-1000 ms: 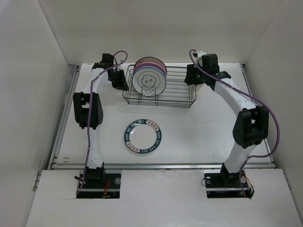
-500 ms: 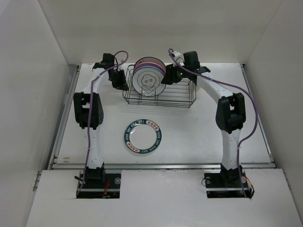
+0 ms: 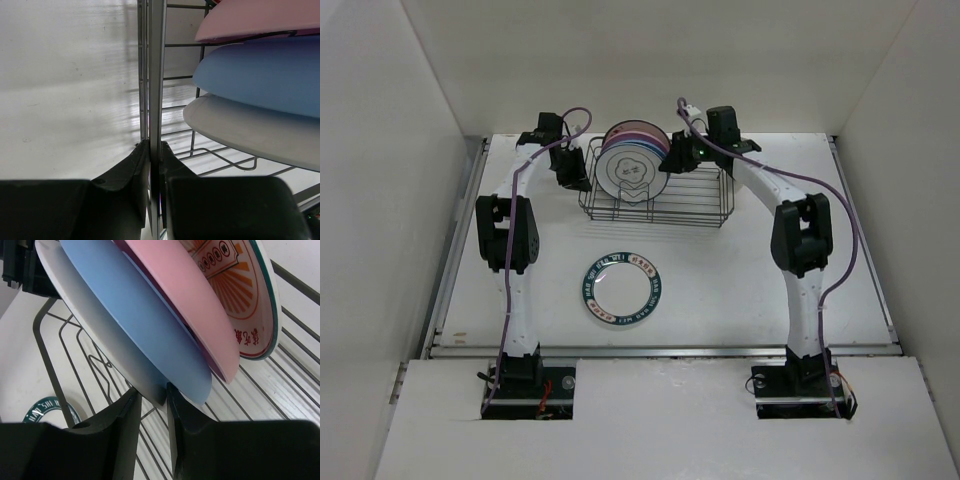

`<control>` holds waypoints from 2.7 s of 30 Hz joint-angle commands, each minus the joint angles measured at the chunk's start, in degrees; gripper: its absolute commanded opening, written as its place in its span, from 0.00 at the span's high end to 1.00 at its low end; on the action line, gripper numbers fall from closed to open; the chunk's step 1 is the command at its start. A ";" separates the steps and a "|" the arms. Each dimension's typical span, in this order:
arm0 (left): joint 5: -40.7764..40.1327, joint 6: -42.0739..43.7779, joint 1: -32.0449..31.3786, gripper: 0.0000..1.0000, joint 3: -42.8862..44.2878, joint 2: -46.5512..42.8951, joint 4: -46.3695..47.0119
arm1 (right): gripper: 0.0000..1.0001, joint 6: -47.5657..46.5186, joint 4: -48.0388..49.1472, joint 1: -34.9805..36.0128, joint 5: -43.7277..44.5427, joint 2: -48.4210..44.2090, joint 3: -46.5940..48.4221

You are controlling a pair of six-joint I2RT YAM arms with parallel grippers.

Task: Unload the plates from the dish rack

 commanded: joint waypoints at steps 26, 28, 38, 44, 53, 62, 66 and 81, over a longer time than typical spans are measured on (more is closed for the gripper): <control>0.75 -3.97 0.84 1.00 0.20 0.95 -6.08 | 1.00 4.23 13.42 1.47 8.30 -13.98 -4.66; 0.23 -3.97 0.84 1.00 -0.32 0.95 -6.08 | 1.00 3.61 15.53 1.47 9.45 -16.44 -6.59; -0.30 -4.50 0.23 1.00 -2.79 -0.19 -4.41 | 1.00 -1.74 6.96 1.47 2.70 -23.56 -8.00; -0.30 -5.03 -0.30 1.00 -2.79 -0.19 -4.41 | 1.00 -9.29 -8.52 3.14 -9.62 -24.18 -10.54; -5.13 -1.34 -0.83 0.88 1.69 -1.25 -6.86 | 1.00 -16.43 -23.13 12.80 -5.58 -23.31 -18.37; -8.73 5.60 -2.50 0.72 3.45 -5.11 -7.40 | 0.80 -16.95 -24.36 15.89 1.36 -15.14 -17.67; -11.72 11.48 -4.51 0.69 3.45 -8.71 -5.22 | 0.55 -16.34 -23.76 16.41 5.22 -14.52 -17.06; -9.71 28.55 -10.06 0.41 11.77 -6.19 3.95 | 0.00 -8.61 -16.72 13.17 19.10 -27.34 -20.04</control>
